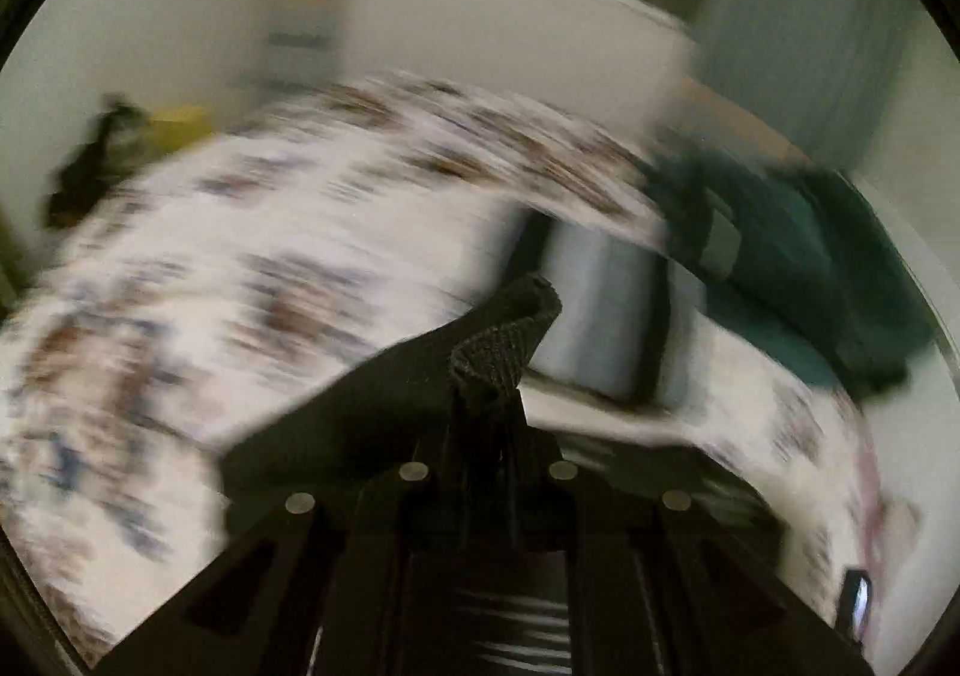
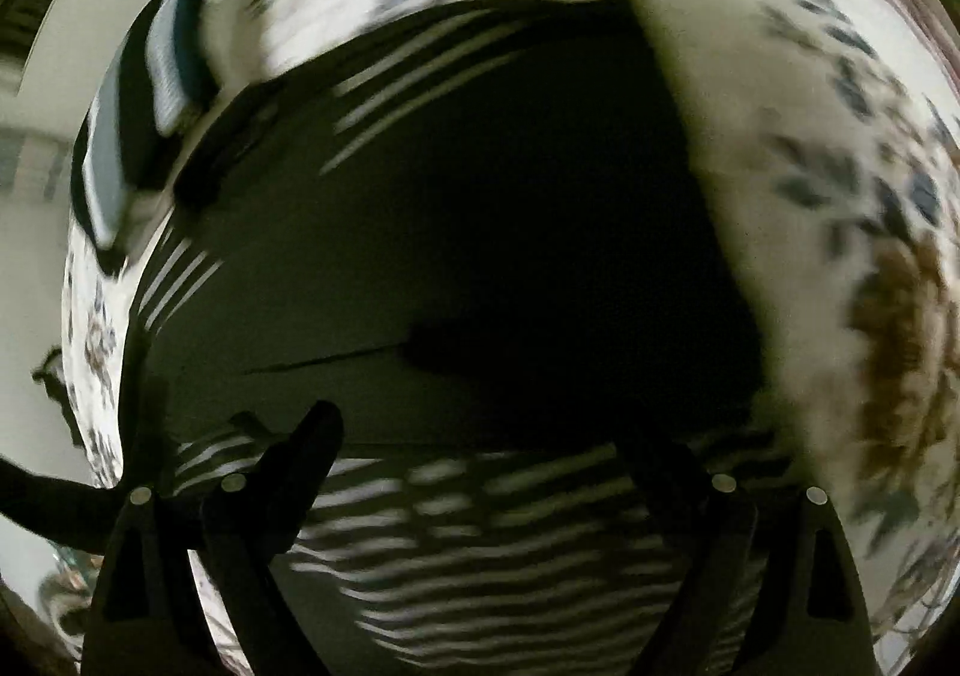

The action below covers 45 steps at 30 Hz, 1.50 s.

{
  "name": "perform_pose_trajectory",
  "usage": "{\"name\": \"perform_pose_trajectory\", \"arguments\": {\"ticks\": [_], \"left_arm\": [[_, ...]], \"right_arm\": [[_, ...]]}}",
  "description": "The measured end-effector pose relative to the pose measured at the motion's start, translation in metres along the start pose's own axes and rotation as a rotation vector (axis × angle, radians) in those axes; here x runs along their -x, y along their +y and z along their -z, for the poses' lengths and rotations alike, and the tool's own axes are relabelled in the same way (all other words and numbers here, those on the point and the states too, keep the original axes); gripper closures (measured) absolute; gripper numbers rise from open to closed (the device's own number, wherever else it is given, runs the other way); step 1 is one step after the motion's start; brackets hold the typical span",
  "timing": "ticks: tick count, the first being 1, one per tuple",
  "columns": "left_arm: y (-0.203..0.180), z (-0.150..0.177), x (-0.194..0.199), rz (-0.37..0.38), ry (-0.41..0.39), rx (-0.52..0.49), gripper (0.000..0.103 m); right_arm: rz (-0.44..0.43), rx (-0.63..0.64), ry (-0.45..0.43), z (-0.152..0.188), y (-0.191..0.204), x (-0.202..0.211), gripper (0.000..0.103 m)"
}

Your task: Fold small clothes

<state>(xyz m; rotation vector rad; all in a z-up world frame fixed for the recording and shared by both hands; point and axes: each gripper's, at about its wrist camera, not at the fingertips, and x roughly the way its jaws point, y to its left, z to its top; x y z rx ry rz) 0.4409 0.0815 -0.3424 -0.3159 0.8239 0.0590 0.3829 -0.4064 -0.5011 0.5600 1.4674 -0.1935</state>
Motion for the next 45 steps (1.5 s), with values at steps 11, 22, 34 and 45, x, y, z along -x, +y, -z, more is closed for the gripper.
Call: {"name": "perform_pose_trajectory", "arguments": {"ticks": [11, 22, 34, 45], "left_arm": [[-0.288, 0.169, -0.133, 0.172, 0.376, -0.308, 0.091], [-0.222, 0.227, -0.077, -0.063, 0.324, -0.430, 0.019], [-0.003, 0.303, -0.058, -0.381, 0.438, -0.132, 0.005], [0.011, 0.304, -0.072, -0.342, 0.435, -0.047, 0.000]], "right_arm": [[0.088, -0.073, 0.021, -0.008, -0.172, 0.042, 0.010], [-0.129, -0.140, 0.128, -0.011, -0.261, 0.097, 0.010], [-0.339, 0.049, 0.236, -0.184, -0.101, -0.020, 0.010], [-0.301, 0.119, 0.144, -0.216, -0.046, -0.039, 0.096]]}}
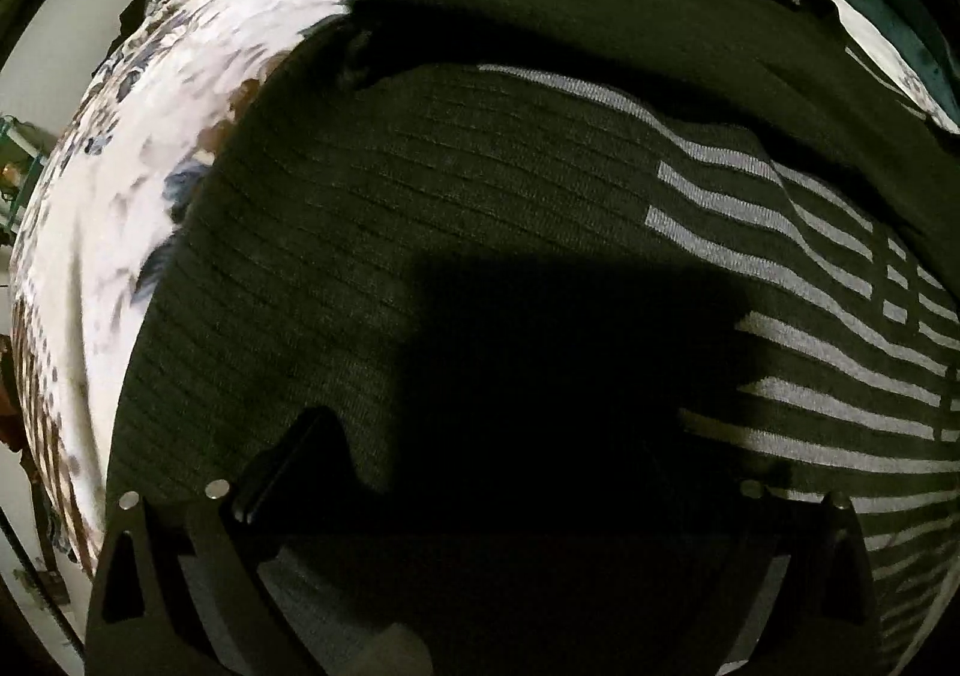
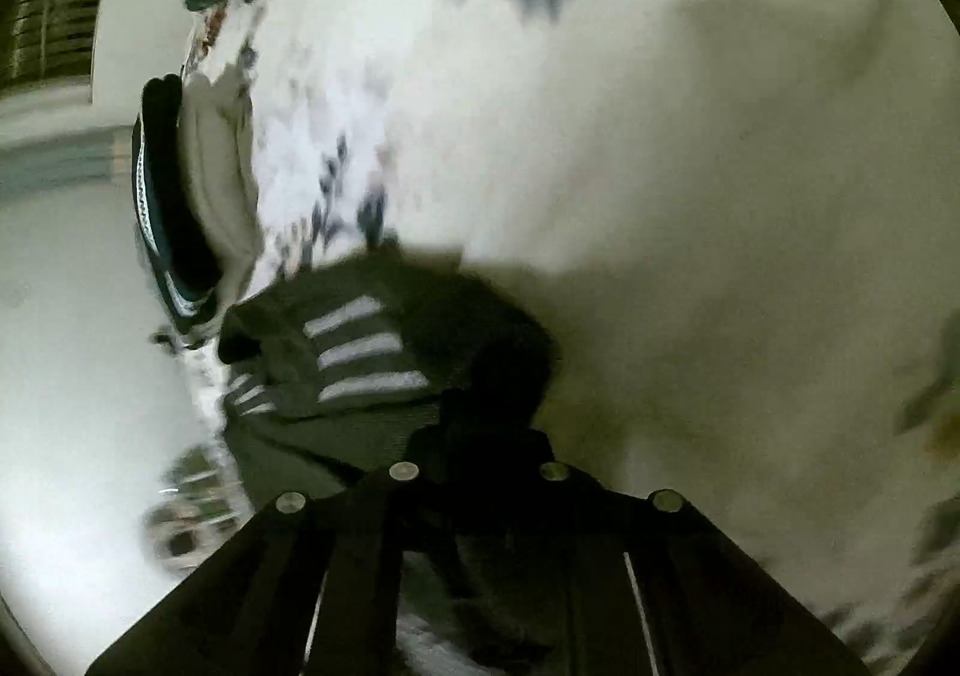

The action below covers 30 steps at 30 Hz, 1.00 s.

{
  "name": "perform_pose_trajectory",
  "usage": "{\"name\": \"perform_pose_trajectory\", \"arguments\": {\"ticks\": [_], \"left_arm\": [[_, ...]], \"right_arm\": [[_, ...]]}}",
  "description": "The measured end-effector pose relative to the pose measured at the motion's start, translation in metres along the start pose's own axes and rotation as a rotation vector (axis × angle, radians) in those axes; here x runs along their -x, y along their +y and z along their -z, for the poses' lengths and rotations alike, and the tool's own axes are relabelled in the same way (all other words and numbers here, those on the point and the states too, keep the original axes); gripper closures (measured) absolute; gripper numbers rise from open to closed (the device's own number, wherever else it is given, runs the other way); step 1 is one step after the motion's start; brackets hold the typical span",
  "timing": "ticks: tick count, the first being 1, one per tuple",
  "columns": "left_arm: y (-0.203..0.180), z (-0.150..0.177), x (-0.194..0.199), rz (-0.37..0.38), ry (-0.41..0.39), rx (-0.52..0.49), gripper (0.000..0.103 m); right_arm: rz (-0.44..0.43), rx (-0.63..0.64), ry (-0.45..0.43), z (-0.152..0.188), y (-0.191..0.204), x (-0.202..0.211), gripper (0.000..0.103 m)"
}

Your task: Fold small clothes

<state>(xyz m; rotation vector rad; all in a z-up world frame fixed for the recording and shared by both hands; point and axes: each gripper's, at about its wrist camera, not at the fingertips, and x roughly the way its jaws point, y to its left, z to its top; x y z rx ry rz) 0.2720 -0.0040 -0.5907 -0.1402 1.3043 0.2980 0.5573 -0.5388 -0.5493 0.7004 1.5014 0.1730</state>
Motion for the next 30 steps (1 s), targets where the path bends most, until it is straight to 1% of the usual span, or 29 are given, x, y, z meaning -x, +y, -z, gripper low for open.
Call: {"name": "perform_pose_trajectory", "arguments": {"ticks": [1, 2, 4, 6, 7, 8, 9, 10, 11, 12, 15, 16, 18, 19, 20, 21, 22, 23, 24, 25, 27, 30], "left_arm": [[0.000, -0.002, 0.001, 0.006, 0.009, 0.000, 0.000], [0.001, -0.003, 0.001, 0.012, 0.015, -0.001, 0.000], [0.003, -0.004, 0.001, 0.026, 0.022, -0.009, 0.000], [0.004, -0.007, 0.001, 0.037, 0.025, -0.019, 0.000], [0.004, -0.007, 0.001, 0.044, 0.029, -0.027, 0.000], [0.005, -0.007, 0.003, 0.051, 0.036, -0.035, 0.000], [0.011, -0.007, 0.005, 0.058, 0.038, -0.039, 0.000], [0.013, -0.008, 0.007, 0.067, 0.038, -0.043, 0.000], [0.016, -0.008, 0.011, 0.070, 0.037, -0.050, 0.000], [0.018, -0.008, 0.016, 0.071, 0.033, -0.054, 0.000], [0.016, 0.001, 0.039, 0.085, 0.003, -0.065, 0.000], [0.016, 0.003, 0.048, 0.087, -0.006, -0.075, 0.000], [0.011, 0.010, 0.066, 0.102, -0.023, -0.113, 0.000], [0.003, 0.016, 0.075, 0.112, -0.031, -0.142, 0.000], [-0.007, 0.024, 0.085, 0.120, -0.037, -0.177, 0.000], [-0.013, 0.030, 0.089, 0.125, -0.042, -0.201, 0.000], [-0.027, 0.043, 0.098, 0.134, -0.041, -0.239, 0.000], [-0.030, 0.042, 0.101, 0.146, -0.035, -0.259, 0.000], [-0.042, 0.048, 0.105, 0.164, -0.028, -0.286, 0.000], [-0.062, 0.067, 0.113, 0.186, -0.019, -0.321, 0.000], [-0.092, 0.097, 0.122, 0.219, 0.004, -0.373, 0.000], [-0.153, 0.153, 0.129, 0.263, 0.075, -0.446, 0.000]], "right_arm": [[0.056, -0.011, -0.061, -0.009, -0.007, 0.010, 0.096], [0.074, -0.034, -0.077, -0.018, -0.015, 0.011, 0.096], [0.074, -0.073, -0.019, -0.027, -0.027, -0.002, 0.096], [0.104, -0.031, -0.002, -0.025, -0.018, -0.009, 0.095], [0.081, -0.030, 0.025, -0.023, -0.013, -0.012, 0.094], [0.073, -0.043, 0.054, -0.023, -0.012, -0.013, 0.090], [0.076, -0.055, 0.077, -0.022, -0.011, -0.012, 0.078], [0.077, -0.057, 0.064, -0.018, -0.011, -0.004, 0.072], [0.078, -0.052, 0.048, -0.013, -0.011, 0.005, 0.060], [0.084, -0.050, 0.041, -0.005, -0.011, 0.014, 0.054], [0.091, -0.091, 0.052, 0.038, -0.022, 0.052, 0.054], [0.080, -0.115, 0.071, 0.060, -0.031, 0.071, 0.054], [0.083, -0.145, 0.099, 0.099, -0.042, 0.096, 0.053], [0.094, -0.156, 0.121, 0.124, -0.051, 0.110, 0.051], [0.103, -0.161, 0.143, 0.144, -0.057, 0.120, 0.046], [0.106, -0.161, 0.162, 0.160, -0.064, 0.128, 0.045], [0.103, -0.165, 0.188, 0.181, -0.074, 0.136, 0.045], [0.104, -0.169, 0.207, 0.194, -0.082, 0.140, 0.045], [0.106, -0.175, 0.223, 0.206, -0.090, 0.143, 0.045], [0.106, -0.181, 0.233, 0.218, -0.101, 0.145, 0.045], [0.088, -0.178, 0.247, 0.226, -0.119, 0.147, 0.045], [0.062, -0.170, 0.253, 0.214, -0.136, 0.142, 0.045]]}}
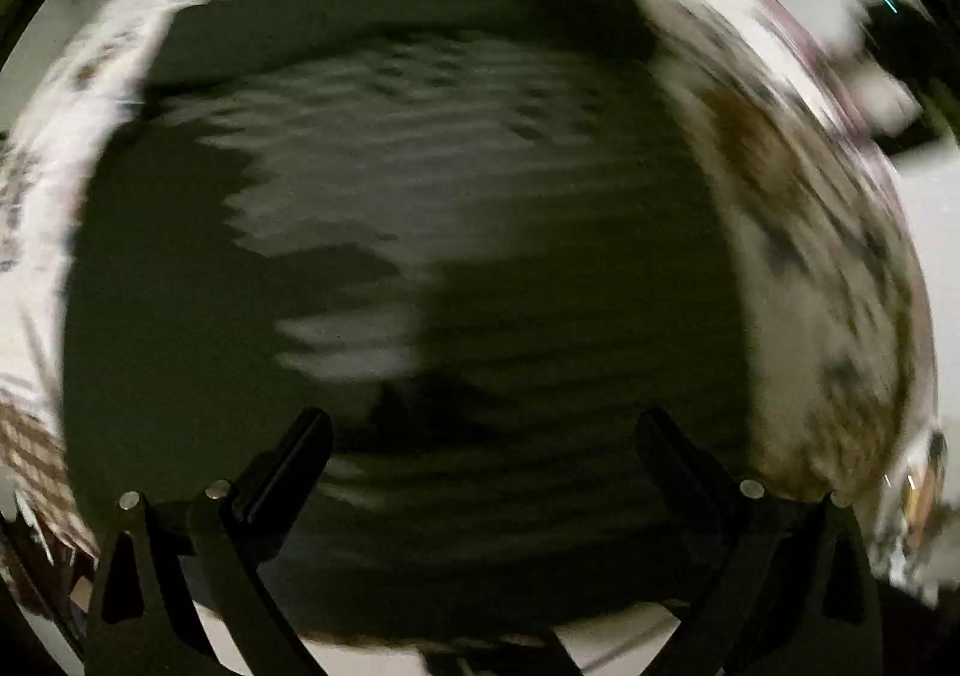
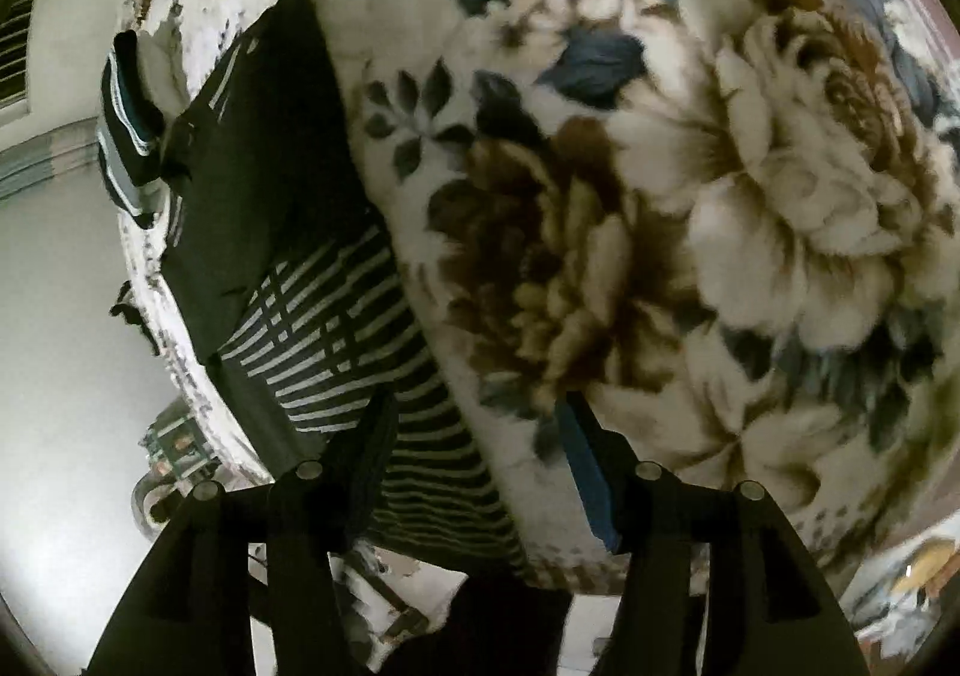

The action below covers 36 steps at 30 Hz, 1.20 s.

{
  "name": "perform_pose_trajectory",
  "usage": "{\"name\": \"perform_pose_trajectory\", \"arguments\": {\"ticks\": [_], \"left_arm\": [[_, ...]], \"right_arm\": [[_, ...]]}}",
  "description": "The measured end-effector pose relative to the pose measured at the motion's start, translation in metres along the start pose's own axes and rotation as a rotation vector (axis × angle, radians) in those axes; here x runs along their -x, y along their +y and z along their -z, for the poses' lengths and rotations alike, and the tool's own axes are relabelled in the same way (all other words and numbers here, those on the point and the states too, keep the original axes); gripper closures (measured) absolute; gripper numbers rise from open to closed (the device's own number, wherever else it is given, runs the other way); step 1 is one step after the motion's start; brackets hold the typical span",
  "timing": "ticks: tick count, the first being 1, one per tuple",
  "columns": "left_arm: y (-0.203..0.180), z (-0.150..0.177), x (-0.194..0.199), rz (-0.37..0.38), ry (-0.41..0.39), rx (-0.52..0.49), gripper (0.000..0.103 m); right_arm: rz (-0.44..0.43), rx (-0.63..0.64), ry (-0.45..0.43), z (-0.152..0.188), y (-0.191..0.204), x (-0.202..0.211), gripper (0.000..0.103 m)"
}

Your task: Fold small clothes

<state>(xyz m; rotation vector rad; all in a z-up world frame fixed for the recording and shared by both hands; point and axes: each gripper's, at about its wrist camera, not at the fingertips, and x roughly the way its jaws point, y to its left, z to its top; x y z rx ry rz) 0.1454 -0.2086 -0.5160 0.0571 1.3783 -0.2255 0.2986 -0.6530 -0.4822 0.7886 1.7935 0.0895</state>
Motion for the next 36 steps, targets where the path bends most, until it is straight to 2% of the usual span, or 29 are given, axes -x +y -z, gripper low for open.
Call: {"name": "perform_pose_trajectory", "arguments": {"ticks": [3, 6, 9, 11, 12, 13, 18, 21, 25, 26, 27, 30, 32, 33, 36], "left_arm": [[-0.066, 0.021, -0.026, 0.028, 0.079, -0.042, 0.002], [-0.115, 0.030, -0.056, -0.030, 0.124, -0.082, 0.018], [-0.128, 0.027, -0.073, -0.134, 0.106, -0.068, 0.044], [-0.128, 0.022, -0.068, -0.157, 0.067, -0.037, 0.085], [-0.130, 0.021, -0.065, -0.174, 0.055, -0.033, 0.095], [-0.130, 0.019, -0.059, -0.185, 0.041, -0.031, 0.099], [-0.126, 0.020, -0.035, -0.158, -0.005, -0.024, 0.099], [-0.127, 0.018, -0.021, -0.155, -0.026, -0.028, 0.099], [-0.127, 0.017, -0.010, -0.151, -0.035, -0.009, 0.099], [-0.128, 0.017, -0.010, -0.152, -0.035, -0.005, 0.099], [-0.133, 0.016, -0.008, -0.153, -0.035, -0.006, 0.099], [-0.135, 0.018, -0.004, -0.148, -0.037, -0.010, 0.099], [-0.130, 0.018, -0.003, -0.142, -0.046, -0.012, 0.099], [-0.128, 0.018, -0.001, -0.137, -0.049, -0.010, 0.099], [-0.122, 0.020, 0.000, -0.120, -0.048, 0.001, 0.099]], "right_arm": [[-0.026, 0.024, 0.009, -0.026, -0.004, 0.004, 0.045], [-0.016, 0.102, 0.012, -0.058, 0.003, 0.010, 0.045], [-0.036, 0.136, 0.009, -0.087, 0.012, 0.013, 0.045], [-0.076, 0.149, -0.004, -0.111, 0.019, 0.012, 0.045], [-0.096, 0.152, -0.010, -0.123, 0.023, 0.010, 0.045], [-0.115, 0.150, -0.018, -0.136, 0.029, 0.006, 0.045], [-0.223, 0.151, -0.038, -0.200, 0.069, -0.024, 0.045], [-0.240, 0.146, -0.043, -0.228, 0.093, -0.047, 0.045], [-0.283, 0.112, -0.009, -0.245, 0.116, -0.077, 0.045], [-0.295, 0.129, -0.003, -0.245, 0.124, -0.082, 0.060], [-0.274, 0.156, 0.011, -0.244, 0.131, -0.086, 0.094], [-0.120, 0.265, -0.090, -0.232, 0.153, -0.072, 0.096], [-0.082, 0.253, -0.163, -0.242, 0.145, -0.054, 0.096], [-0.079, 0.216, -0.158, -0.246, 0.139, -0.054, 0.096], [-0.021, 0.245, -0.098, -0.245, 0.150, -0.063, 0.095]]}}
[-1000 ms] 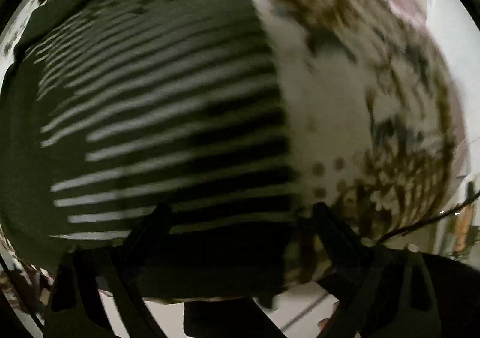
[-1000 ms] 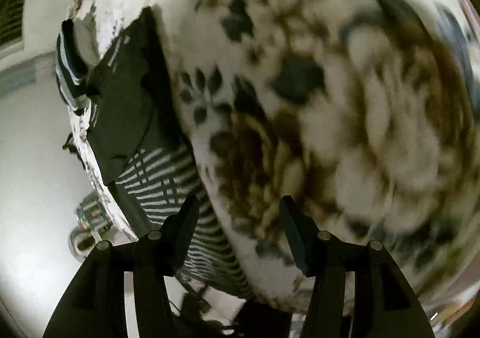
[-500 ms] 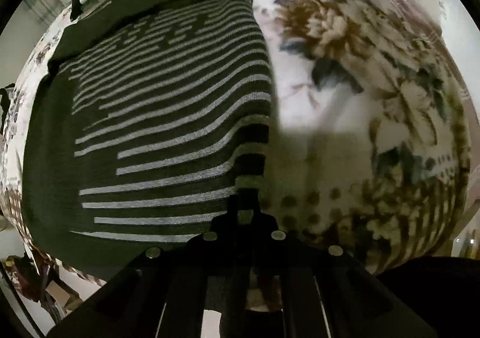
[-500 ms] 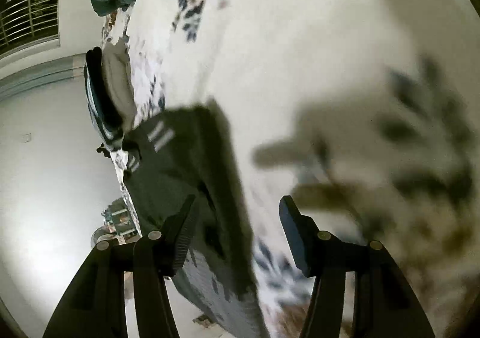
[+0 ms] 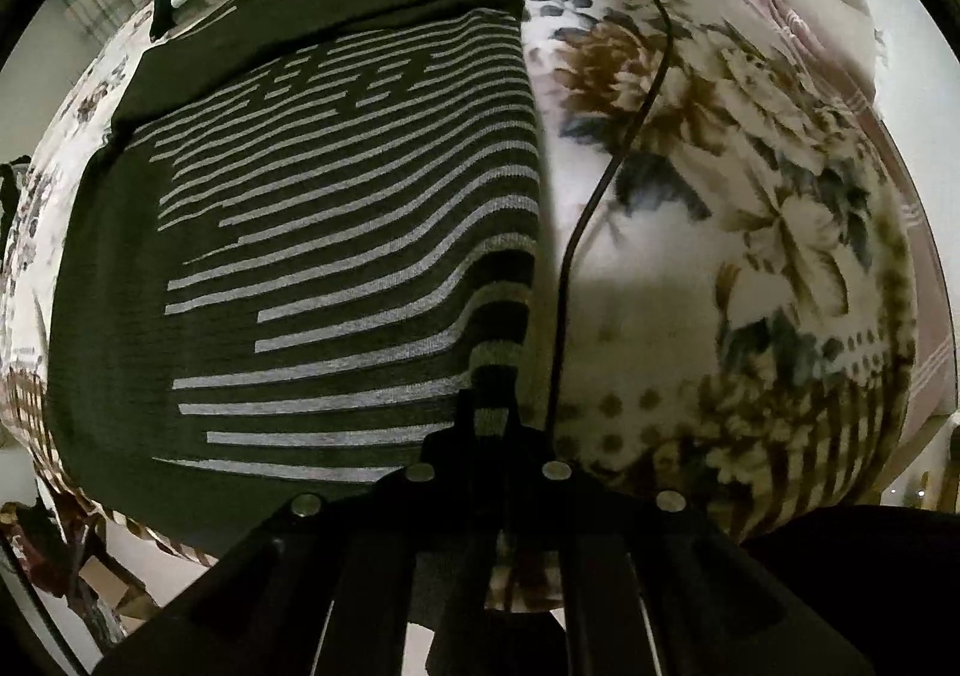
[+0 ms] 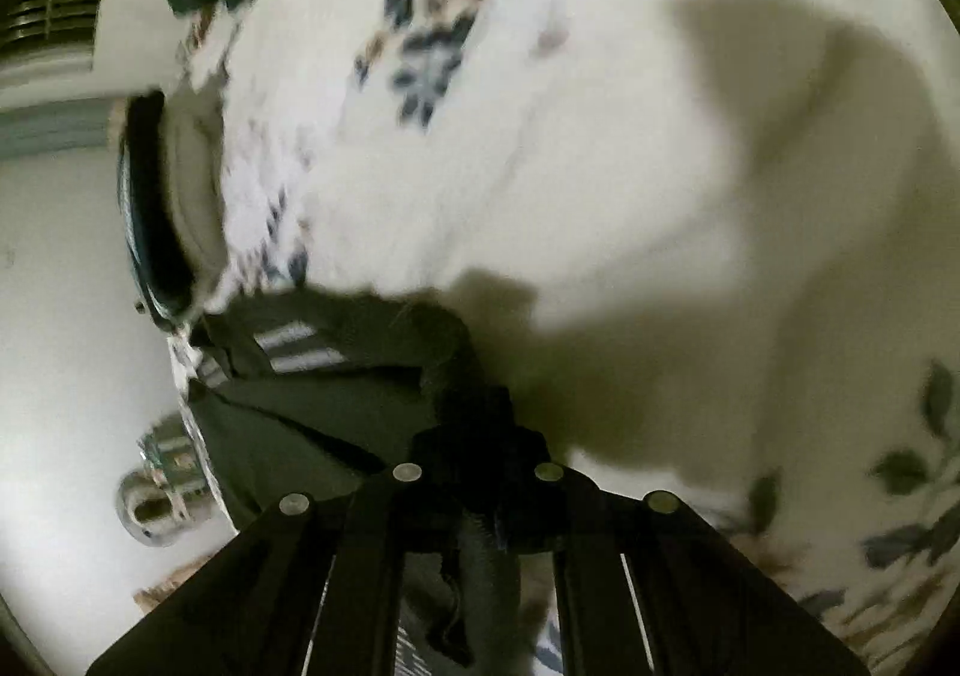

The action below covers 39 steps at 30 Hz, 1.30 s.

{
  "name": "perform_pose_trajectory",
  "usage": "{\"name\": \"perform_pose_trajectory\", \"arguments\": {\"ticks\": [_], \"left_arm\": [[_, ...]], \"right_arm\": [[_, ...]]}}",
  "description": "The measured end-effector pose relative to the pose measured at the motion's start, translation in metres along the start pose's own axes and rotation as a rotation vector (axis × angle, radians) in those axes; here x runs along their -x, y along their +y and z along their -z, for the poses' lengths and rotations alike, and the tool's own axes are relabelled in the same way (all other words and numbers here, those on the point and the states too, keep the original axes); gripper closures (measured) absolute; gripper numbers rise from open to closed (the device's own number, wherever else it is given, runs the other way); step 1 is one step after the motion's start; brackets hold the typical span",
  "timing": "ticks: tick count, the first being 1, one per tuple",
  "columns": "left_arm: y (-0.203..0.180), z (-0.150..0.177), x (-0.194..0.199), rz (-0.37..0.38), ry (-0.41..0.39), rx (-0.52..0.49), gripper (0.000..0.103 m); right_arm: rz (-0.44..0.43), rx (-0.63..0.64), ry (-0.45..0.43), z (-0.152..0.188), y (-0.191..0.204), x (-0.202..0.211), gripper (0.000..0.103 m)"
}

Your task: Fold small clothes

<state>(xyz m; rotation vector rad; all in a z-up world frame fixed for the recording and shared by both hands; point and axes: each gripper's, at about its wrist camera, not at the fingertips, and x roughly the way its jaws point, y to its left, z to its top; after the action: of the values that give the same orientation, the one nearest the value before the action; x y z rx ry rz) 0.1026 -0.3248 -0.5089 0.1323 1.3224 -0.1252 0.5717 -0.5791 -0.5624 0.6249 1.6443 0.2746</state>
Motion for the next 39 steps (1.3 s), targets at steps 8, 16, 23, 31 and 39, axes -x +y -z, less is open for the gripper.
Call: {"name": "perform_pose_trajectory", "arguments": {"ticks": [8, 16, 23, 31, 39], "left_arm": [[0.049, -0.006, 0.032, 0.094, -0.043, 0.160, 0.099], [0.169, 0.002, 0.086, 0.197, -0.151, 0.396, 0.100], [0.298, 0.037, 0.101, 0.279, -0.210, 0.605, 0.100], [0.408, 0.071, 0.064, 0.324, -0.264, 0.735, 0.101], [0.474, 0.101, -0.004, 0.400, -0.224, 0.841, 0.100]], "right_arm": [[0.071, 0.061, 0.049, 0.009, 0.034, 0.019, 0.094], [0.231, 0.218, 0.042, 0.033, 0.193, 0.045, 0.094], [0.327, 0.275, -0.005, 0.046, 0.358, -0.016, 0.094], [0.513, 0.345, -0.014, 0.055, 0.493, -0.167, 0.094], [0.639, 0.351, 0.010, 0.047, 0.526, -0.272, 0.094]]}}
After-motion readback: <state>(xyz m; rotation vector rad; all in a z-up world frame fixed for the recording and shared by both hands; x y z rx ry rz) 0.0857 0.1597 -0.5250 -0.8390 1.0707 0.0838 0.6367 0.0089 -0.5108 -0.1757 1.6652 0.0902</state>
